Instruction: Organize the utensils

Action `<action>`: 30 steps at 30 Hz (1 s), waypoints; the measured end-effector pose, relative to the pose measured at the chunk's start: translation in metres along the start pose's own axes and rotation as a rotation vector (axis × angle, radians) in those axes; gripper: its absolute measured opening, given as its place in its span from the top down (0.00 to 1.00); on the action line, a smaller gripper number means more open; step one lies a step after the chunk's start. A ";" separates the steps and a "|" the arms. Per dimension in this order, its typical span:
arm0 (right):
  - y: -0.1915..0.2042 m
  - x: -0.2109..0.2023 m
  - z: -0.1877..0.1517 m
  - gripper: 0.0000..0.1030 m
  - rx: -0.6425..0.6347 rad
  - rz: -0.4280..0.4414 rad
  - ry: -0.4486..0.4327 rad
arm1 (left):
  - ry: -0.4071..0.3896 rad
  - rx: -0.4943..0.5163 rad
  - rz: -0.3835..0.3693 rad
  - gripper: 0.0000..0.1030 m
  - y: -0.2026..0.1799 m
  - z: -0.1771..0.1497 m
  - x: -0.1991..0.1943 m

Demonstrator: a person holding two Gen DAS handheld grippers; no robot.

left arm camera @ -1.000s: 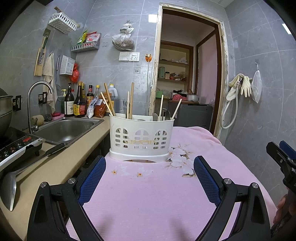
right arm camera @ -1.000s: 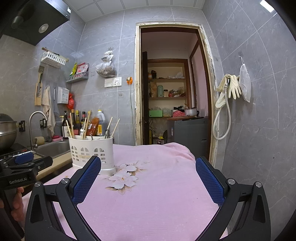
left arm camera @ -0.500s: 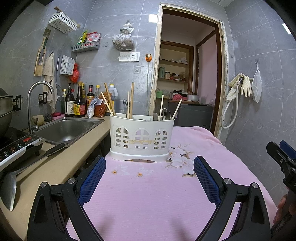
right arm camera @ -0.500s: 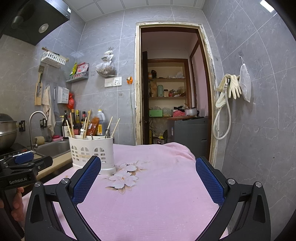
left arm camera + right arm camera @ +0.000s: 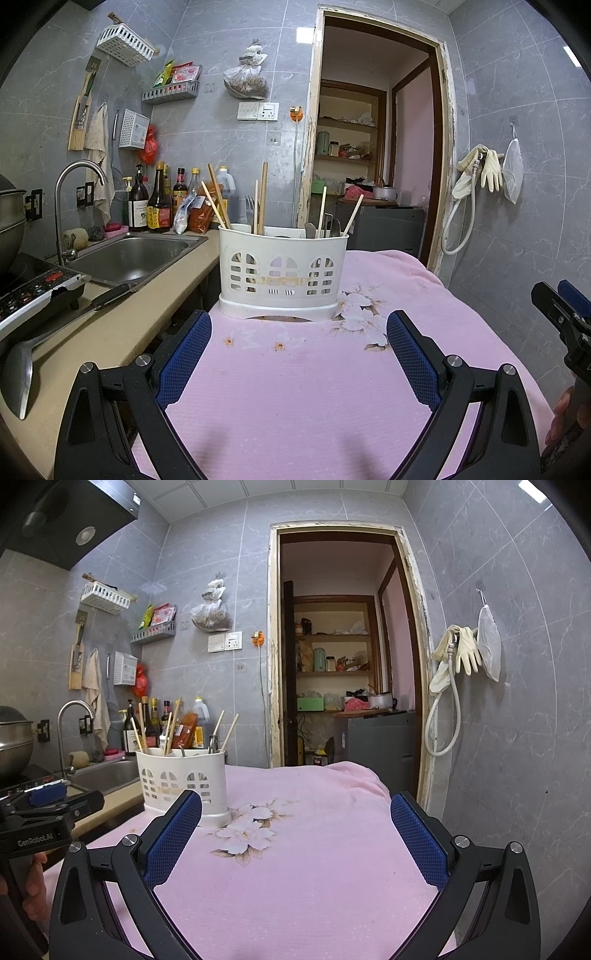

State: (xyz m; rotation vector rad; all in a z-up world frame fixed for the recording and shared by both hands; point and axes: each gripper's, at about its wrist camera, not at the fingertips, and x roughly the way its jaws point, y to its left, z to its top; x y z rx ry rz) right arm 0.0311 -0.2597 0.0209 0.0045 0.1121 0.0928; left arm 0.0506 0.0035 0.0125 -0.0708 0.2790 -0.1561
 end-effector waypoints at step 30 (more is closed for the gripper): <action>0.000 0.000 0.000 0.00 -0.001 0.000 0.001 | 0.018 -0.011 0.024 0.09 0.003 -0.003 0.005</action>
